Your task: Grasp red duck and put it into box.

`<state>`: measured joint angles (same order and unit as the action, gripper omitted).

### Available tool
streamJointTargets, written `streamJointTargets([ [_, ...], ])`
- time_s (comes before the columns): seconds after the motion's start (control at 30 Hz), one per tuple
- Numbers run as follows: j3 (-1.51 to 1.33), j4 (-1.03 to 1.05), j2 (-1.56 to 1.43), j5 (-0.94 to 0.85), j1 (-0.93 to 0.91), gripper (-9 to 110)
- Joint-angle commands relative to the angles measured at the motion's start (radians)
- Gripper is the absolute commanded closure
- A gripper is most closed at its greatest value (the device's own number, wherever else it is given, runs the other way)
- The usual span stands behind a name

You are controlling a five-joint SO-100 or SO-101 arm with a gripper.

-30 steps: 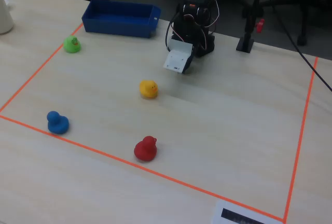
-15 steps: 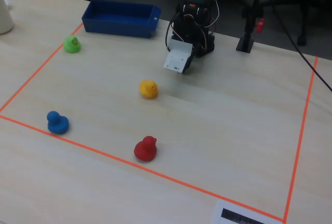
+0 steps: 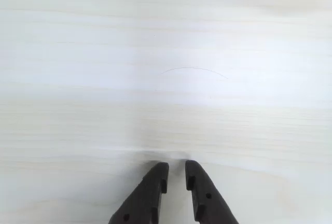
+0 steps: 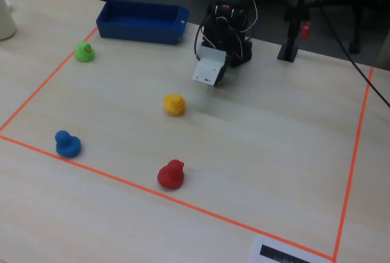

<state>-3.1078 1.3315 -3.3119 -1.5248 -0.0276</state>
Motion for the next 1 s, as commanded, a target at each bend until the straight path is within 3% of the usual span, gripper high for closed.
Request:
streamJointTargets([
  [0.0, -0.003, 0.003, 0.002, 0.012, 0.006, 101],
  [0.13, -0.003, 0.003, 0.002, 0.011, 0.006, 101],
  [0.27, -0.003, 0.006, 0.0, -0.006, 0.012, 85],
  [0.33, -0.003, 0.006, 0.0, 0.003, 0.049, 87],
  [0.43, -0.003, 0.006, 0.0, -0.006, 0.066, 100],
  [0.53, -0.003, -0.043, 0.0, -0.017, 0.067, 101],
  [0.6, 0.003, -0.181, 0.023, -0.032, 0.075, 101],
  [0.8, 0.184, -0.759, 0.466, -0.009, 0.06, 95],
  [0.97, 0.617, -0.718, 0.951, 0.015, 0.094, 82],
])
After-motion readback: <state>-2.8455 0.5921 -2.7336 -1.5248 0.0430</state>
